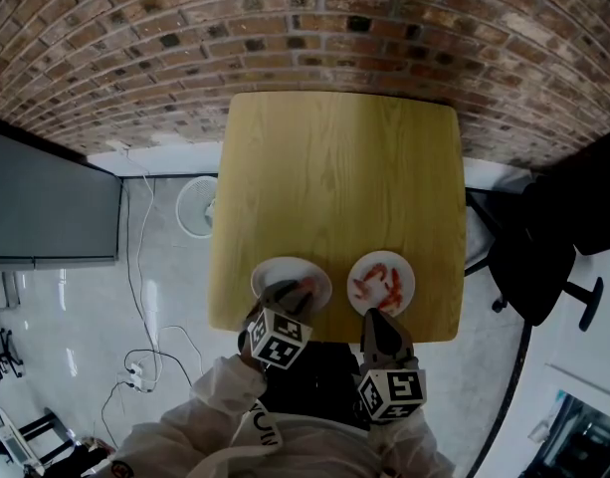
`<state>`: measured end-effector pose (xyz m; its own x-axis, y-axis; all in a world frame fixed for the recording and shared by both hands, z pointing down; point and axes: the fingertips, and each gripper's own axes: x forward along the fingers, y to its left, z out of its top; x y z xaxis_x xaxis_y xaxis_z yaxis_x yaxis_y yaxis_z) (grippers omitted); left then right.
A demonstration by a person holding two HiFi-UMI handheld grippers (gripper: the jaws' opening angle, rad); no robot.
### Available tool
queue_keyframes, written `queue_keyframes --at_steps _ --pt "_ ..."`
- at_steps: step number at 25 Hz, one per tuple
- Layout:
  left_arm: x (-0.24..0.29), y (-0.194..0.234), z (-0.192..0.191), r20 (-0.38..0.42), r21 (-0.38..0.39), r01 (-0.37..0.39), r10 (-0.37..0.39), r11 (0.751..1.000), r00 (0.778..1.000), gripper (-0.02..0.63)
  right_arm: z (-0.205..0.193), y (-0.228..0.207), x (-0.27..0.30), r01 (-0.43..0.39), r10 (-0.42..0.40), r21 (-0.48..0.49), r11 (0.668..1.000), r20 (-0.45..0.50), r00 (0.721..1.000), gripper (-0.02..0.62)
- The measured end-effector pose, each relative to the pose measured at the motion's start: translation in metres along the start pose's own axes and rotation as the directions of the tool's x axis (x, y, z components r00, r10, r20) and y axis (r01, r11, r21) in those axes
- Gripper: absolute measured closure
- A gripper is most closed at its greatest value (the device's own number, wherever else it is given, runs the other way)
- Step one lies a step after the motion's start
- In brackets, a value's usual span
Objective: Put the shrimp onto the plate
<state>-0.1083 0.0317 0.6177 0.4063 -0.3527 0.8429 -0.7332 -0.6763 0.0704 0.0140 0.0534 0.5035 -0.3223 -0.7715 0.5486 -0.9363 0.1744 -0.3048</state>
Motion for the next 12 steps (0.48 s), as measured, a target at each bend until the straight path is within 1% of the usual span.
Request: queue_keyframes --at_steps 12 --pt "-0.0088 -0.0029 -0.0019 0.013 -0.007 -0.005 0.005 1.0 1.0 0.448 -0.0059 0.0005 -0.0081 0.007 -0.007 0.012 1.0 0.012 1.0 0.572"
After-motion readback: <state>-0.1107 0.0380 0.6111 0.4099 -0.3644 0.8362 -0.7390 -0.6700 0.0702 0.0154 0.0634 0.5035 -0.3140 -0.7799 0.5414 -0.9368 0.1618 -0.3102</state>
